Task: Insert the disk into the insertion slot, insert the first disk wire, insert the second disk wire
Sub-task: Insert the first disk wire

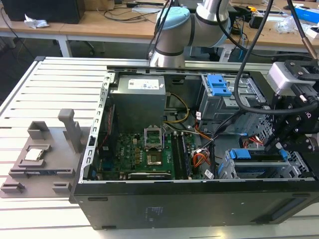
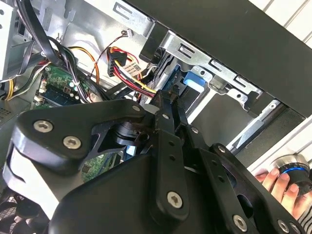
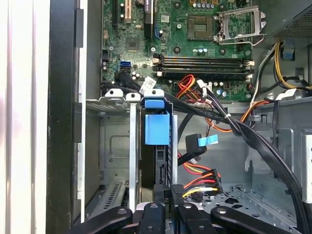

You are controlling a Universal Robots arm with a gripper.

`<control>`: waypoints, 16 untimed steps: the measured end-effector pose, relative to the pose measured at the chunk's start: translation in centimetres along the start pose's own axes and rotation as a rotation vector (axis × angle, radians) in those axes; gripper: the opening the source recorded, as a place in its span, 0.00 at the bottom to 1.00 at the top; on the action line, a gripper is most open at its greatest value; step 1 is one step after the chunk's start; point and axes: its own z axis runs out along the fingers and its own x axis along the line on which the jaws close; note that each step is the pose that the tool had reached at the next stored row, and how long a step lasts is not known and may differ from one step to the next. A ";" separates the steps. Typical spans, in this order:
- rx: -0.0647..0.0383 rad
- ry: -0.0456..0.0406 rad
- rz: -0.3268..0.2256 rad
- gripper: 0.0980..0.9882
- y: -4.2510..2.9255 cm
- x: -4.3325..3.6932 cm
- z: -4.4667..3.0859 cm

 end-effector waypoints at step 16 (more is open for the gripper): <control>0.000 -0.0010 0.006 0.17 0.12 0.00 0.46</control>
